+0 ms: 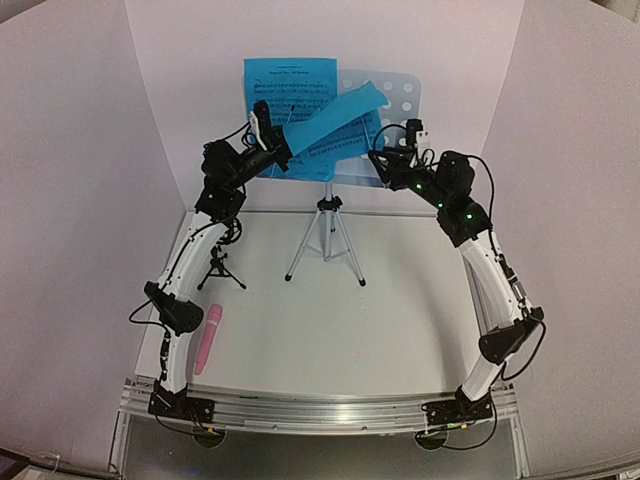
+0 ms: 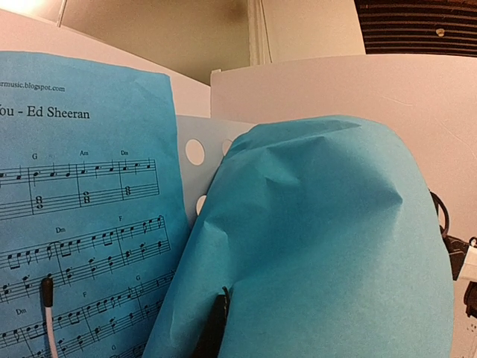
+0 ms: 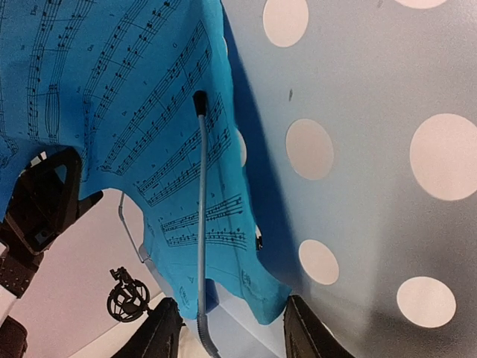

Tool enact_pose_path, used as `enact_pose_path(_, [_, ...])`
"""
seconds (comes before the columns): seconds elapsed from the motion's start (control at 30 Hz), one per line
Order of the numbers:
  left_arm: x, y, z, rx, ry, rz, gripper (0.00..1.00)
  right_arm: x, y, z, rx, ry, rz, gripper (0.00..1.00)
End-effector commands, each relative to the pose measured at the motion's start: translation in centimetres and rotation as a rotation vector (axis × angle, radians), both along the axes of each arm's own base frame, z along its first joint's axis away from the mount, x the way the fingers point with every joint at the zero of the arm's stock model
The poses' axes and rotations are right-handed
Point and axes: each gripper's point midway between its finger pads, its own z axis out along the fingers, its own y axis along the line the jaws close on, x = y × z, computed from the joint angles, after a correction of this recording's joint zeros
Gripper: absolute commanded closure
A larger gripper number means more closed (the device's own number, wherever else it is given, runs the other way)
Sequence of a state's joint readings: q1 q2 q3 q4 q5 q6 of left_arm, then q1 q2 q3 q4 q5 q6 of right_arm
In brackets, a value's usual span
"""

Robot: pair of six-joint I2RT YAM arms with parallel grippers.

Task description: Set up the instrument practice props

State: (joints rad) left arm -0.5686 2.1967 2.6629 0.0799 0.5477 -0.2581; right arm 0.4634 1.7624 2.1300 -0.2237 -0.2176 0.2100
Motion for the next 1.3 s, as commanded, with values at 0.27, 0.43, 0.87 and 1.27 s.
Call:
enact_pose_path(0.27, [-0.8,0.8,1.7,-0.031,-0.069,0.022,1.00,1.0,1.4,0.0,0.008,-0.026,0.015,0.68])
enact_pose_path(0.43, [-0.7,0.9,1.8,-0.033,-0.073,0.027,1.00,0.7,1.5,-0.2,0.001,-0.025,0.022,0.88])
enact_pose_path(0.87, [-0.5,0.8,1.8,-0.043,-0.081,0.042,1.00,-0.7,0.8,-1.2,-0.036,-0.016,0.015,0.72])
enact_pose_path(1.27, [-0.7,0.9,1.9,-0.037,-0.096,0.049,1.00,-3.7,-0.3,-0.7,-0.146,-0.114,-0.111,0.65])
